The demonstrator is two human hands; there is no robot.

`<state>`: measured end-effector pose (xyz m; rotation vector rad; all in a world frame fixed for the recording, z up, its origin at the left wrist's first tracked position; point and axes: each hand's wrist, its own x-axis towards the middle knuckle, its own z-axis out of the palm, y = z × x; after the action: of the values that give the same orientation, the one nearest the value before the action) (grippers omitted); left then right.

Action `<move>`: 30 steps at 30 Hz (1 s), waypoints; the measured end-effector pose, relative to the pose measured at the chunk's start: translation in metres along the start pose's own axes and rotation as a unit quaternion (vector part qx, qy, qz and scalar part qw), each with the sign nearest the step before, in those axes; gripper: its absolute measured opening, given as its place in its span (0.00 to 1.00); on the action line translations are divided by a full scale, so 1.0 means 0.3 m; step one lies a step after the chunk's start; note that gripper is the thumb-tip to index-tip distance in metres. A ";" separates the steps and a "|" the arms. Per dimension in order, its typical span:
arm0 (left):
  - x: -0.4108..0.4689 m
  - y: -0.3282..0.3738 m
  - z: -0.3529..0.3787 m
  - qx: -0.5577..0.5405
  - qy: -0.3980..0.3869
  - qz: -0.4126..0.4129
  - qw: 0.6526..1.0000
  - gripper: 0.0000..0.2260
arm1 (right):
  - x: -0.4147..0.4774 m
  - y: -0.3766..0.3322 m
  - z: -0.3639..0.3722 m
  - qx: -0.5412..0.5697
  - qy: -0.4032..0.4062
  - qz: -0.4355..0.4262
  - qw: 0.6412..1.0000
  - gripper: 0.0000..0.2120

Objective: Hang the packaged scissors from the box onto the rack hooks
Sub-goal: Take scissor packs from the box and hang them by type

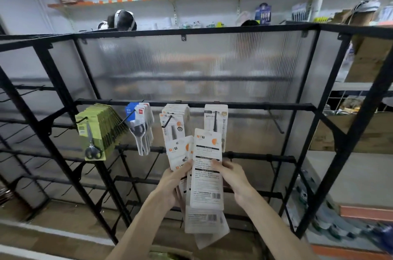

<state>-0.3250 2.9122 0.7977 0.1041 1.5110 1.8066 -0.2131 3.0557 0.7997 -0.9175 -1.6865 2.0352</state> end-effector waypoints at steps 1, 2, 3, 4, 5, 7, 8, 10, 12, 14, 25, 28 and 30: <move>0.004 -0.001 -0.007 0.005 0.007 0.006 1.000 0.16 | 0.002 0.008 0.014 -0.028 0.007 -0.015 0.999 0.05; 0.009 -0.003 -0.012 0.010 0.016 0.012 1.000 0.16 | 0.007 0.018 0.028 -0.059 0.020 -0.034 0.997 0.05; 0.013 -0.005 -0.019 0.014 0.026 0.017 0.999 0.16 | 0.014 0.027 0.043 -0.095 0.040 -0.054 0.993 0.05; 0.020 -0.008 -0.027 0.014 0.038 0.021 0.999 0.16 | 0.016 0.031 0.056 -0.127 0.063 -0.072 0.987 0.06; 0.026 -0.009 -0.036 0.015 0.047 0.025 0.998 0.16 | 0.021 0.031 0.073 -0.155 0.087 -0.085 0.980 0.07; 0.034 -0.001 -0.059 0.024 0.059 0.029 0.998 0.15 | 0.025 0.030 0.110 -0.201 0.121 -0.100 0.967 0.09; 0.037 0.006 -0.073 0.031 0.067 0.027 0.997 0.14 | 0.024 0.026 0.128 -0.222 0.134 -0.102 0.960 0.10; 0.046 0.021 -0.116 0.026 0.076 0.018 0.997 0.13 | 0.034 0.027 0.158 -0.227 0.159 -0.097 0.956 0.10; 0.055 0.045 -0.175 0.023 0.084 0.014 0.996 0.12 | 0.045 0.021 0.184 -0.126 0.151 -0.076 0.978 0.08; 0.078 0.073 -0.247 0.030 0.093 0.020 0.995 0.14 | 0.043 -0.004 0.221 -0.010 0.114 -0.042 0.993 0.07; 0.185 0.228 -0.533 0.081 0.046 0.044 0.995 0.09 | 0.054 -0.021 0.479 0.196 0.060 0.019 0.979 0.19; 0.211 0.237 -0.578 0.064 0.037 0.028 0.997 0.08 | 0.052 -0.001 0.528 0.194 0.054 0.004 0.980 0.31; 0.209 0.240 -0.586 0.048 0.022 0.021 0.998 0.07 | 0.046 0.015 0.568 0.195 0.060 0.007 0.979 0.40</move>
<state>-0.4944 2.8066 0.7836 0.1437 1.6376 1.7797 -0.3361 2.9371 0.8063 -0.8932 -1.1604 2.1634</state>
